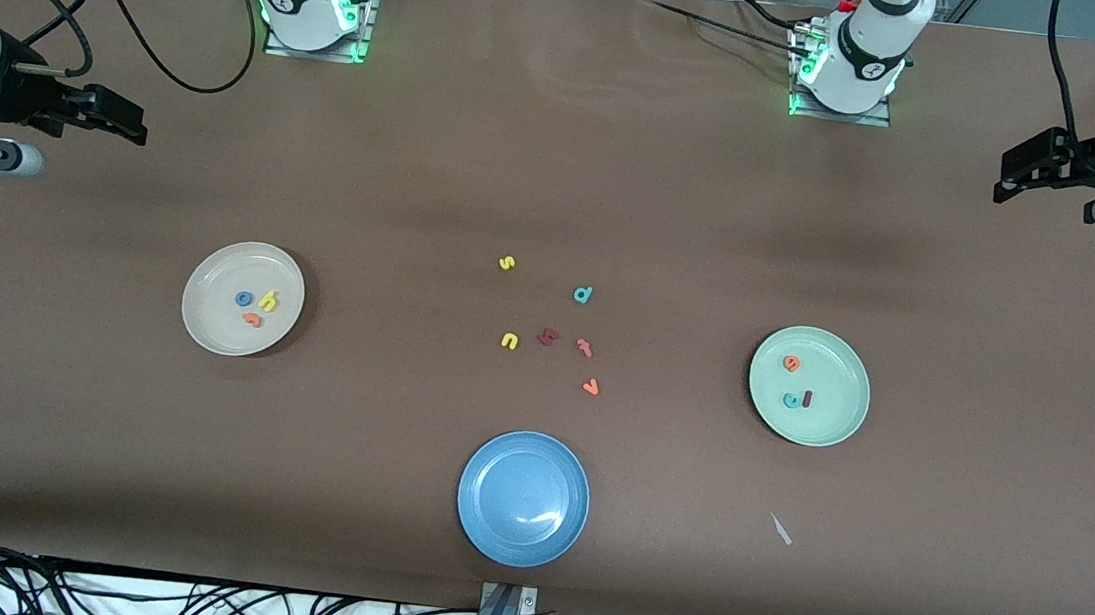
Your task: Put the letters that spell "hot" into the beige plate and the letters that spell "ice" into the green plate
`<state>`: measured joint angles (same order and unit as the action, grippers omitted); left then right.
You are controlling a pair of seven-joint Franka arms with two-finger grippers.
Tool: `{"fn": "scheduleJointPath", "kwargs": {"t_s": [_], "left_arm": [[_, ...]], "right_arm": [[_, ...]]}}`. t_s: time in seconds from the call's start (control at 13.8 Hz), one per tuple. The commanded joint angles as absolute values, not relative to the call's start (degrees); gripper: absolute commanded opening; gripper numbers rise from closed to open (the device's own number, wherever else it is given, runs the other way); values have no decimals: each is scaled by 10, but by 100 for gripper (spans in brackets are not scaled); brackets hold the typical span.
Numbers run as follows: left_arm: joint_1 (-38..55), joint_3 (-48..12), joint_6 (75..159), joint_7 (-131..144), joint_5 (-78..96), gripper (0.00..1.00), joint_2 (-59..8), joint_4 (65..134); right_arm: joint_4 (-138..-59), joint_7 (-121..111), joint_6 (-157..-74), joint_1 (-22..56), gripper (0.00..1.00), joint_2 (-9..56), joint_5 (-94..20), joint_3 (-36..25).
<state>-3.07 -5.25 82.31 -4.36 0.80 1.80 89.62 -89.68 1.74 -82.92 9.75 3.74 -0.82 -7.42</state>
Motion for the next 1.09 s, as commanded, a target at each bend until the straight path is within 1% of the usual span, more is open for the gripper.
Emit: {"fn": "scheduleJointPath", "kwargs": {"t_s": [0.0, 0.07, 1.01], "left_arm": [[-35, -53, 826, -48, 22, 100, 18, 891], [-35, -53, 826, -48, 22, 100, 17, 891], [-35, -54, 833, -47, 29, 100, 16, 892]], "right_arm": [[-893, 26, -852, 94, 100, 34, -17, -72], [-892, 21, -863, 94, 100, 36, -16, -72], [-892, 25, -860, 97, 100, 43, -15, -72]]}}
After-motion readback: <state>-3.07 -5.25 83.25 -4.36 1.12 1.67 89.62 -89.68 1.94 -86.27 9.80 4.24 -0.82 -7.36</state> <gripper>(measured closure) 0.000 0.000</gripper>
